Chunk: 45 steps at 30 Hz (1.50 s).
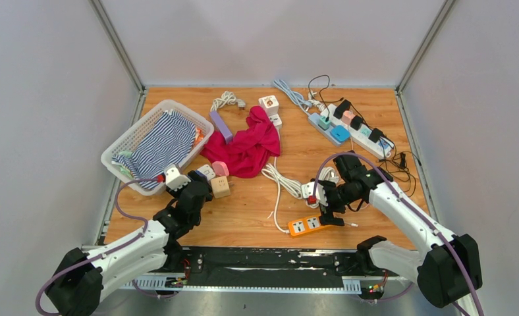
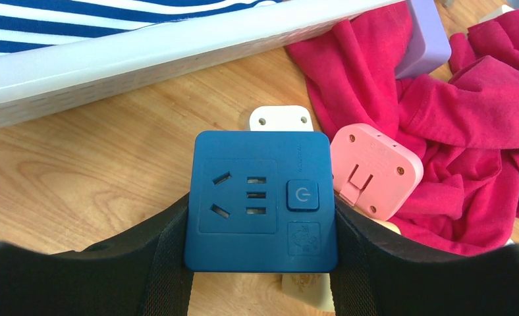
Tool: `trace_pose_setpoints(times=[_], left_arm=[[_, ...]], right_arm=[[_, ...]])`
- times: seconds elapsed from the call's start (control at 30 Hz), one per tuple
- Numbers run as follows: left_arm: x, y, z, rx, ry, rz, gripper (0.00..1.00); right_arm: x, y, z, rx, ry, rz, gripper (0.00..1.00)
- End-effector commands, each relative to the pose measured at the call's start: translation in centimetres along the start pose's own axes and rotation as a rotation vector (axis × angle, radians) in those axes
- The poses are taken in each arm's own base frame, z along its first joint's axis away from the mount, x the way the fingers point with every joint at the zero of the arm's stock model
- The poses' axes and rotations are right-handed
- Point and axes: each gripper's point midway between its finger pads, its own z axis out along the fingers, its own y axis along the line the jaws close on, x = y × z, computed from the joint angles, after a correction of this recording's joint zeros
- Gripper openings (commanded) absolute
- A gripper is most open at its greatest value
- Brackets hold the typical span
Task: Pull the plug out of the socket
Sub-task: Place the plug at the center of the board, then pick up the socket from the corner of the board.
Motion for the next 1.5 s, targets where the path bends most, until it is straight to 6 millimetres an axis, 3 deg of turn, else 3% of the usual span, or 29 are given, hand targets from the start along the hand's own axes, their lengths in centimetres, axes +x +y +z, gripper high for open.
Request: trace_pose_setpoints(times=[0.0, 0.7, 0.83, 0.93, 1.1, 1.47], left_arm=[[-0.8, 0.3, 0.3, -0.024, -0.04, -0.052, 0.52], [-0.9, 0.0, 0.1, -0.002, -0.032, -0.046, 0.78], [-1.3, -0.5, -0.4, 0.032, -0.029, -0.053, 0.88], [-2.0, 0.3, -1.0, -0.009, -0.016, -0.048, 0.95], [-3.4, 0.3, -2.2, -0.002, -0.009, -0.056, 1.0], [-4.6, -0.4, -3.9, 0.093, 0.006, -0.096, 1.0]], right_arm=[[0.9, 0.6, 0.2, -0.017, 0.022, 0.026, 0.93], [1.0, 0.6, 0.2, -0.016, 0.024, 0.029, 0.93], [1.0, 0.6, 0.2, -0.018, 0.025, 0.03, 0.93], [1.1, 0.6, 0.2, -0.018, 0.027, 0.032, 0.93], [1.1, 0.6, 0.3, -0.019, 0.026, 0.033, 0.93], [1.0, 0.5, 0.2, -0.014, 0.02, 0.037, 0.93]])
